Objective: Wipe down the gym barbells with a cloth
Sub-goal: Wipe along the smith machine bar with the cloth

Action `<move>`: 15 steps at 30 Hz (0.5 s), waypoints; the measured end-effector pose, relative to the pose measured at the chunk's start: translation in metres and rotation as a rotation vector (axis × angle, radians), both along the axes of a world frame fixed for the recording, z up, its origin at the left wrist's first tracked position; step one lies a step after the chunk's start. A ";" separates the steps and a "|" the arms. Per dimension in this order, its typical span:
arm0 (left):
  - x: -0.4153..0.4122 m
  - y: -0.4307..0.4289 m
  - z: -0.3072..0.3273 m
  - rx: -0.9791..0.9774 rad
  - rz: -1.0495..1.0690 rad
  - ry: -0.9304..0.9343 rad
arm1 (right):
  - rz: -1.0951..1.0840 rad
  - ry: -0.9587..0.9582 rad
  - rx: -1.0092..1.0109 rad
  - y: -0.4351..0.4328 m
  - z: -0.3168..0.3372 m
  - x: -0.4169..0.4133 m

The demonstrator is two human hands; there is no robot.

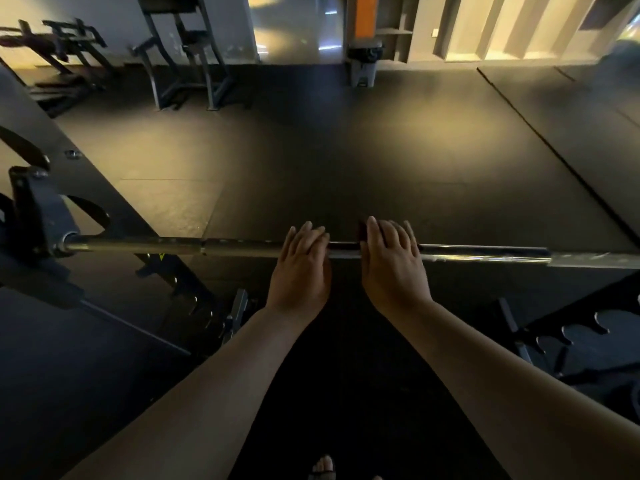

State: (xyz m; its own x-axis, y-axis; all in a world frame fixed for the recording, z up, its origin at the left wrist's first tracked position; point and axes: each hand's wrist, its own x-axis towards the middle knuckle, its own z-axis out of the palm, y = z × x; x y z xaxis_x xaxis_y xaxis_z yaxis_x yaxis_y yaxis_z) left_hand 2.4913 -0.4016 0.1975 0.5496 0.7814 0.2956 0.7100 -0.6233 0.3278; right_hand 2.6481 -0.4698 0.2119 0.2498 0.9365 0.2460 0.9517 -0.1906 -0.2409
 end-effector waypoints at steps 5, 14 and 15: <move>-0.003 0.010 0.004 -0.021 -0.067 0.076 | 0.086 -0.013 -0.104 0.022 0.011 -0.018; -0.016 0.017 0.004 0.003 -0.002 0.055 | 0.096 0.110 -0.028 0.018 0.005 0.000; -0.016 0.018 0.004 -0.003 -0.009 0.058 | 0.048 0.118 -0.022 0.022 0.007 -0.005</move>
